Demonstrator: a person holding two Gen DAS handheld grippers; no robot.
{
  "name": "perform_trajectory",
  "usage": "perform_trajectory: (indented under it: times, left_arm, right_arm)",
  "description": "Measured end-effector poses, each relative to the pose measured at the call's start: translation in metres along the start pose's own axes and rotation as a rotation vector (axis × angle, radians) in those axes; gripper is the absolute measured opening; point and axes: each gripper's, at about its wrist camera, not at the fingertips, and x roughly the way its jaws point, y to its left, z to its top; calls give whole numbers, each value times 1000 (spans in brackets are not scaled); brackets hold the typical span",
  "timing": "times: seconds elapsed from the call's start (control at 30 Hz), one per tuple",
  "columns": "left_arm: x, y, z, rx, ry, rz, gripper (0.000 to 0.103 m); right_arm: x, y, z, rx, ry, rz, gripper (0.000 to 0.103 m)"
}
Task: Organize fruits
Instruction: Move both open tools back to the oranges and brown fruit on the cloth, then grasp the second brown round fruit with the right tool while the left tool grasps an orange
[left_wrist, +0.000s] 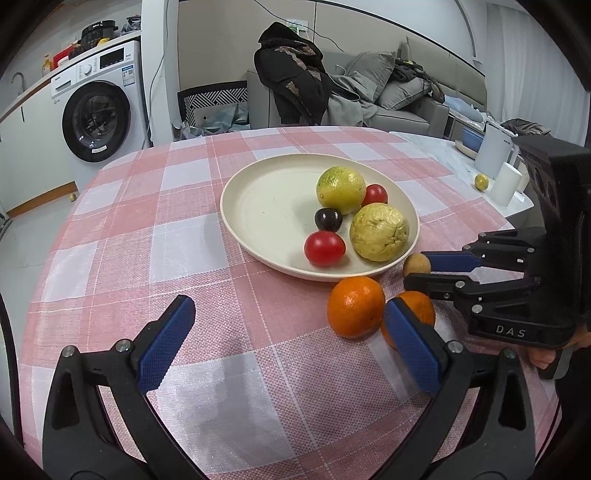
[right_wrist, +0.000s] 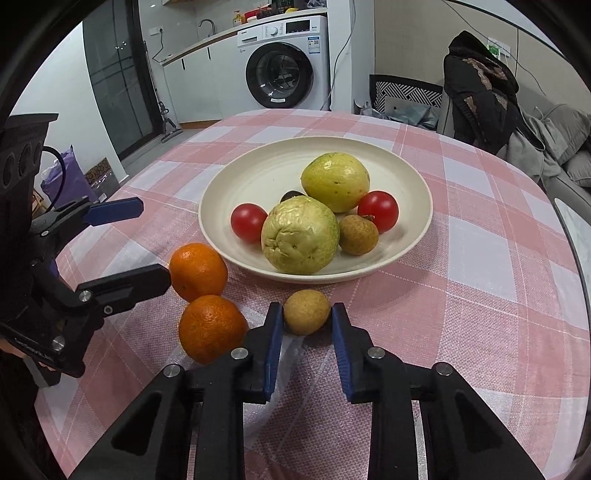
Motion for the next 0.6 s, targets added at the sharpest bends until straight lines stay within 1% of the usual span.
perform_trajectory:
  times: [0.07,0.17,0.3,0.37,0.47,0.5,0.57,0.6]
  left_arm:
    - [2,0,0,-5,9,-7,102]
    - [6,0,0,-27,35,-61,102]
    - [14,1,2,-57,75,-100,101]
    - [16,0,3,-71,80,-120,99]
    - [19,-1,6,-86,85,-139,92]
    - [21,-1,6,-93,89,-141,87]
    - [24,-1,7,-115,95,-166,83]
    - [25,0,8,-125,96,-171,79]
  right_arm:
    - [-3,-2,1,12,-17,6,27]
    - [-5,-4,1,24,-21,9,27]
    - [-4,-6,2,26,-20,6,27]
    - [-4,-5,2,26,-20,5,27]
    - [-4,-5,2,25,-20,4,27]
    - [-4,-5,2,26,-20,5,27]
    - [-4,-5,2,26,-20,4,27]
    - [-4,-6,2,26,-21,3,27]
